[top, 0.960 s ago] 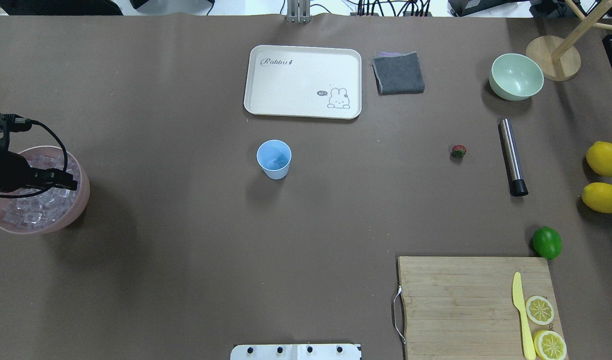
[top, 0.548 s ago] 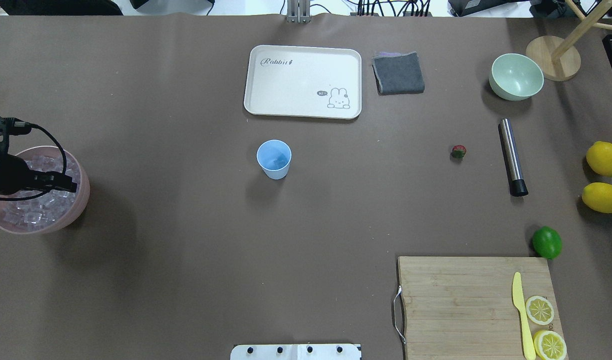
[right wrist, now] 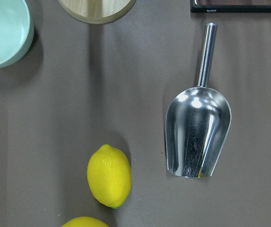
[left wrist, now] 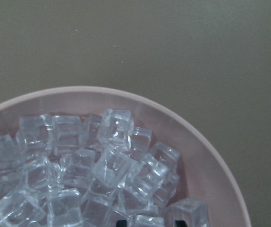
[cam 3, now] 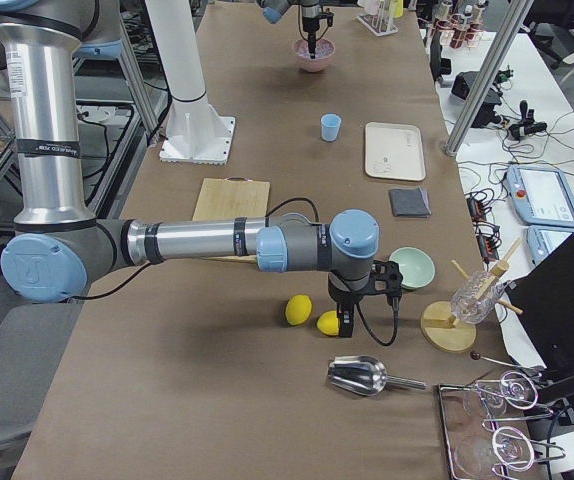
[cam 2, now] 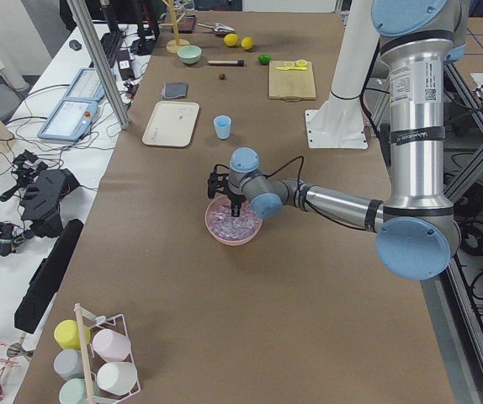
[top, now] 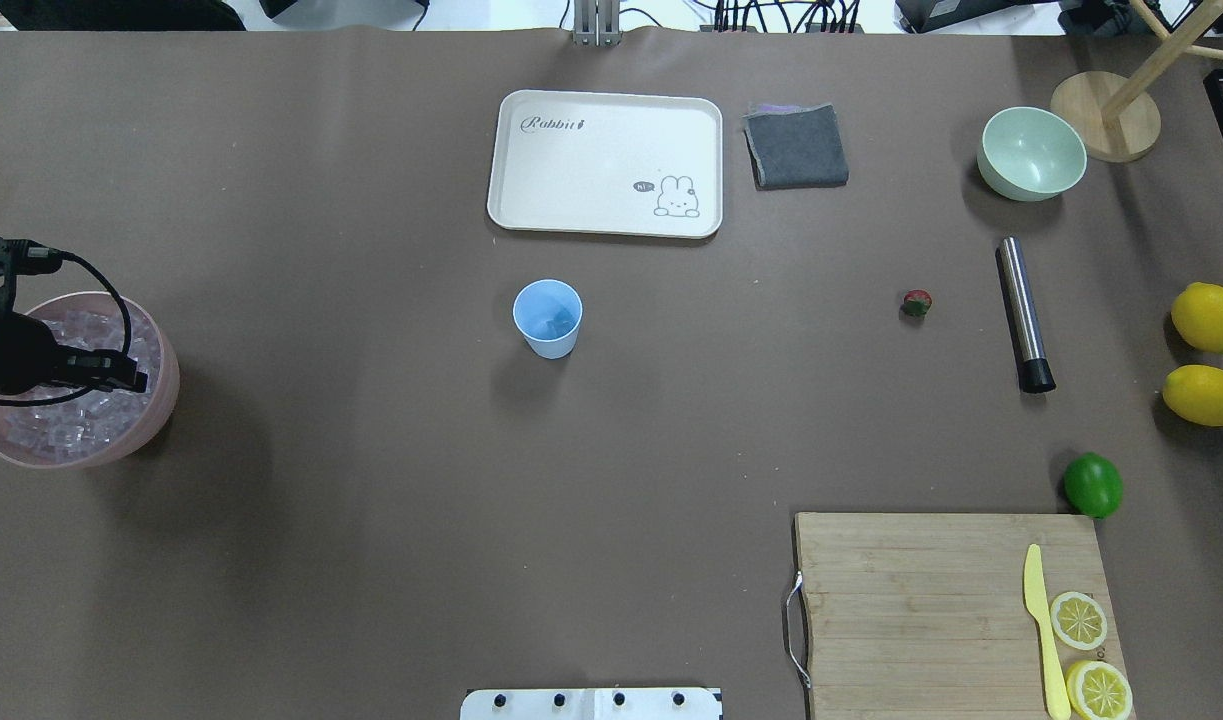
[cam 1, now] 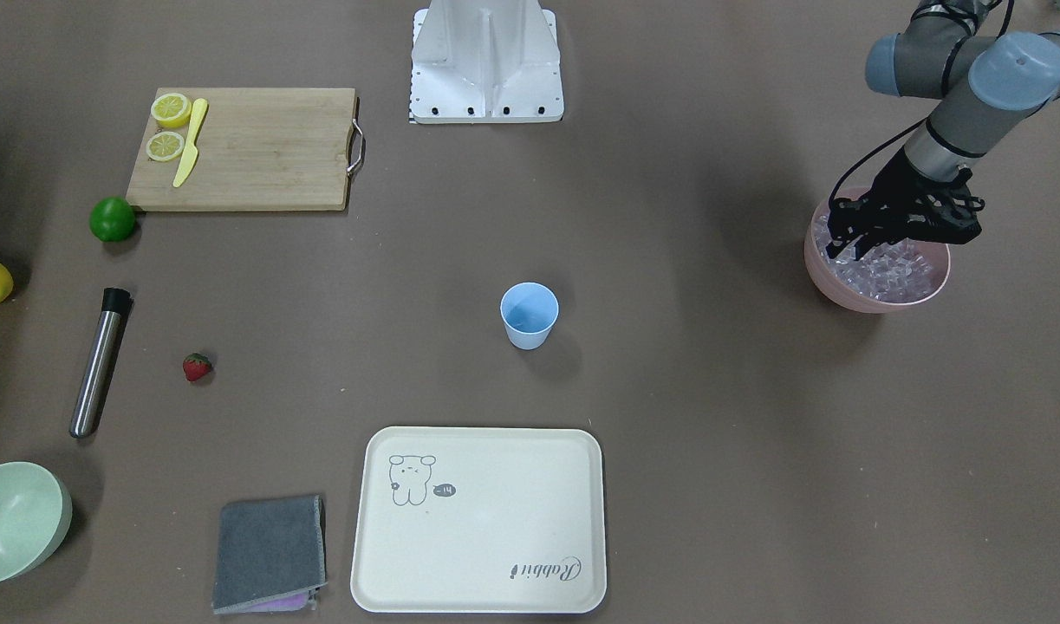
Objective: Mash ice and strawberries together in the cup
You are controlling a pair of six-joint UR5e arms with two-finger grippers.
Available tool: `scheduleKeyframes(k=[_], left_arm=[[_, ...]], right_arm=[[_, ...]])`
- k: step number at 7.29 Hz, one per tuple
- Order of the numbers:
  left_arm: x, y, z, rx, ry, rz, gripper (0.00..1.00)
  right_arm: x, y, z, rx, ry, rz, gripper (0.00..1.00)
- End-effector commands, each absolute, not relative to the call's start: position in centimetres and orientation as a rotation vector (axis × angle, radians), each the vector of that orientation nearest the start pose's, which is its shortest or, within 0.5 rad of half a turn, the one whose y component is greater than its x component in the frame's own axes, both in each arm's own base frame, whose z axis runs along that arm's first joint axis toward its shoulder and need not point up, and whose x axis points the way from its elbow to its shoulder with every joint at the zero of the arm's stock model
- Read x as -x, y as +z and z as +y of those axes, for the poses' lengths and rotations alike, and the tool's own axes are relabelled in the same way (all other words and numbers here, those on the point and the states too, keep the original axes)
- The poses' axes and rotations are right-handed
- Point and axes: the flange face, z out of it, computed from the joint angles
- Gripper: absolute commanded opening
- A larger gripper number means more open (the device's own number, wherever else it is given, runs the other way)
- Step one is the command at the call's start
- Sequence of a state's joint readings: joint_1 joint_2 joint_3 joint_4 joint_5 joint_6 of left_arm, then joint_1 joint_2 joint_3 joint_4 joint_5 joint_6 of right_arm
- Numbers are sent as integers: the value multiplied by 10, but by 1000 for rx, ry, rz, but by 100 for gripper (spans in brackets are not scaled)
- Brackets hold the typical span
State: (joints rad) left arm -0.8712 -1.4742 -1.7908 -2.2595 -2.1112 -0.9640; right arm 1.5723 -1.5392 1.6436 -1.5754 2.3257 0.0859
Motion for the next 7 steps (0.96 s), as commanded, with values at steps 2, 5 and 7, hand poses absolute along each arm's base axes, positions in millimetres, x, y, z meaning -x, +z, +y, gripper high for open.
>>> scheduleKeyframes(k=[2, 5, 7], left_arm=[[-243, 522, -419, -157, -26, 930, 1], [-218, 514, -417, -185, -57, 934, 0], [-170, 510, -414, -245, -126, 941, 0]], right_arm=[[-66, 609, -509, -63, 46, -757, 100], [-66, 608, -510, -64, 45, -759, 100], [-66, 608, -510, -63, 45, -759, 100]])
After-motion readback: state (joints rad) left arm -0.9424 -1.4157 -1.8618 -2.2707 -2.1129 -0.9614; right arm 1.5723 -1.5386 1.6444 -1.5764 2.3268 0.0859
